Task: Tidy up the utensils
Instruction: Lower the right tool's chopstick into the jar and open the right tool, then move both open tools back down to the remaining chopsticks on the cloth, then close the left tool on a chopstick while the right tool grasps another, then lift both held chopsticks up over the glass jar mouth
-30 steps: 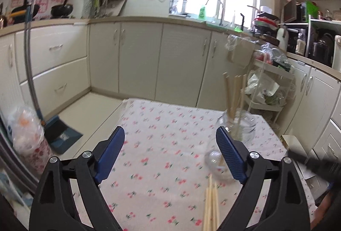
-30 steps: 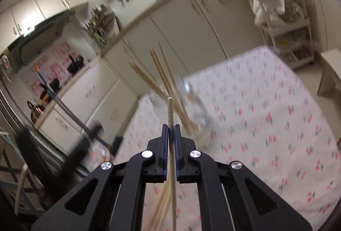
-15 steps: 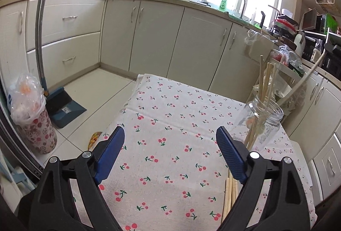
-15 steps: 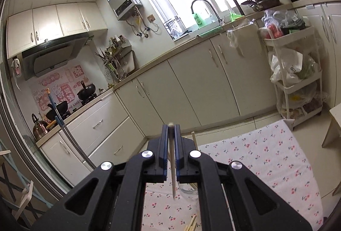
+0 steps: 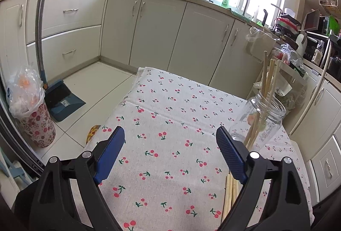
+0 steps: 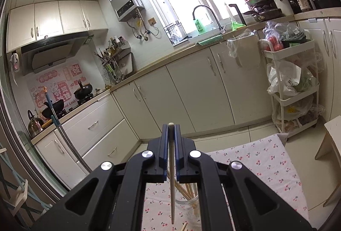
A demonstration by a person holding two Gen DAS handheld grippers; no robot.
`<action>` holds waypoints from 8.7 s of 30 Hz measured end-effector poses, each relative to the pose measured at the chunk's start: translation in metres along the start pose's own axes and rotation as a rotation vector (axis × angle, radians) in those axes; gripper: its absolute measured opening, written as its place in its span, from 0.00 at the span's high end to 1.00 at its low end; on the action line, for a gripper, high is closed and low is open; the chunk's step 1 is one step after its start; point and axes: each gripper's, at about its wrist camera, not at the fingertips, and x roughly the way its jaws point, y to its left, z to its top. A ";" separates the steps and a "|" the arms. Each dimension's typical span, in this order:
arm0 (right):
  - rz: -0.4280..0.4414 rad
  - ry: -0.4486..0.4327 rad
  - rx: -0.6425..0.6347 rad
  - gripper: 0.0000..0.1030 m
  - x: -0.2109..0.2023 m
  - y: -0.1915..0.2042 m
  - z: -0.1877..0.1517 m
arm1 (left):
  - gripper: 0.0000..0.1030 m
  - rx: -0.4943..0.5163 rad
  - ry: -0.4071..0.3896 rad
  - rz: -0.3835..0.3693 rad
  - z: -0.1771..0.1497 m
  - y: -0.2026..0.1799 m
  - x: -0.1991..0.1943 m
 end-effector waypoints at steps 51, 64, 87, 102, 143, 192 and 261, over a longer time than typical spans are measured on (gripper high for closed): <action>-0.182 0.598 -0.133 0.80 0.053 0.010 -0.216 | 0.16 0.028 0.071 -0.014 0.006 -0.003 -0.033; -0.201 0.636 -0.200 0.80 0.060 0.014 -0.227 | 0.16 0.076 0.131 -0.017 -0.007 -0.011 -0.027; -0.231 0.600 -0.197 0.83 0.021 -0.034 -0.217 | 0.16 0.408 0.354 0.050 -0.054 -0.077 0.032; -0.208 0.616 -0.185 0.82 0.023 -0.038 -0.215 | 0.16 0.435 0.394 0.110 -0.056 -0.073 0.039; -0.215 0.706 -0.221 0.93 0.042 -0.037 -0.209 | 0.91 0.410 0.452 0.009 -0.044 -0.081 0.055; -0.111 0.589 0.028 0.94 0.003 -0.041 -0.185 | 0.95 0.424 0.237 -0.069 -0.007 -0.102 -0.022; -0.057 0.053 -0.049 0.94 0.053 -0.030 -0.021 | 0.95 -0.016 -0.450 -0.245 0.135 -0.162 0.038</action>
